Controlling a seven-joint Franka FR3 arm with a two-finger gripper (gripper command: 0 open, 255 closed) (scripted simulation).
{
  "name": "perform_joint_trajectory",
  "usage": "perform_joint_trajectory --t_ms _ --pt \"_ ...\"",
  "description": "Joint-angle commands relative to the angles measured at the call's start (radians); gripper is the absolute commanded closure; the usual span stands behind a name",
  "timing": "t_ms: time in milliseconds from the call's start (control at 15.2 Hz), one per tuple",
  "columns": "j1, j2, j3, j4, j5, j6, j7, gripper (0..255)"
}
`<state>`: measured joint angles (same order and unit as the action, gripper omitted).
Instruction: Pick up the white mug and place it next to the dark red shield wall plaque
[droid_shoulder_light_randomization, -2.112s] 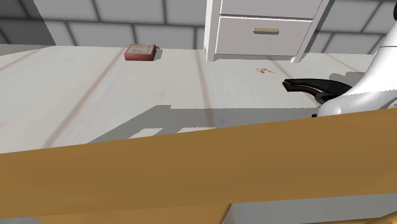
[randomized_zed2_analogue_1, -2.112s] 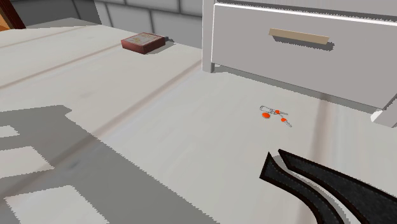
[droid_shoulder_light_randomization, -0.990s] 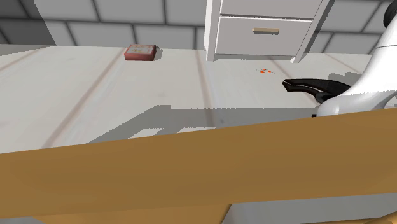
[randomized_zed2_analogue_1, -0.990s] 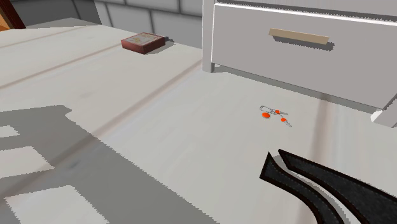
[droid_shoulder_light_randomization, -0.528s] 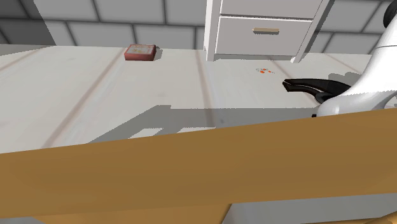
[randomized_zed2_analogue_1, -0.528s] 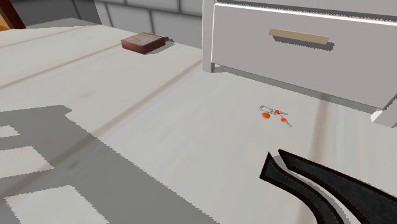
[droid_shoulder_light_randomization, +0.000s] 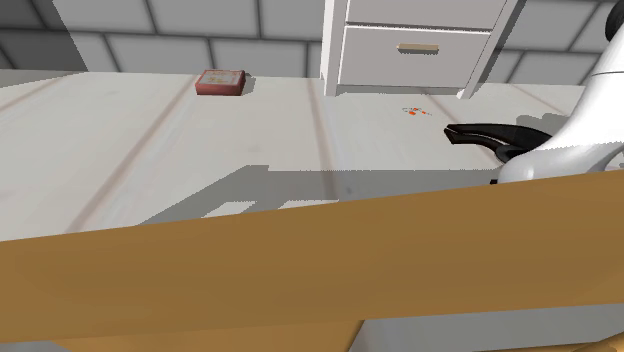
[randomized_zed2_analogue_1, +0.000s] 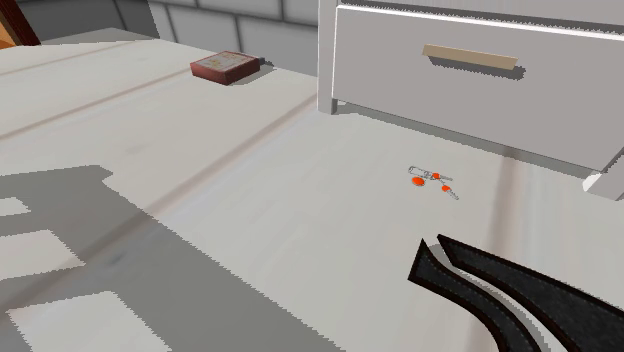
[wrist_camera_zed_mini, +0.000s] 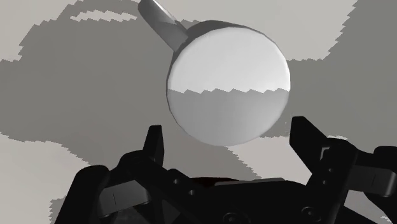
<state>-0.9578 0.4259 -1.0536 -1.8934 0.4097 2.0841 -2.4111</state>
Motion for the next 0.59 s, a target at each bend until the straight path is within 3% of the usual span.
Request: perform_joint_trajectory --t_ms 0,528 --pt "0.019 -0.029 -0.026 0.027 -0.033 -0.045 0.020 0" --pt "0.027 -0.042 -0.036 0.041 -0.047 -0.066 0.029 0"
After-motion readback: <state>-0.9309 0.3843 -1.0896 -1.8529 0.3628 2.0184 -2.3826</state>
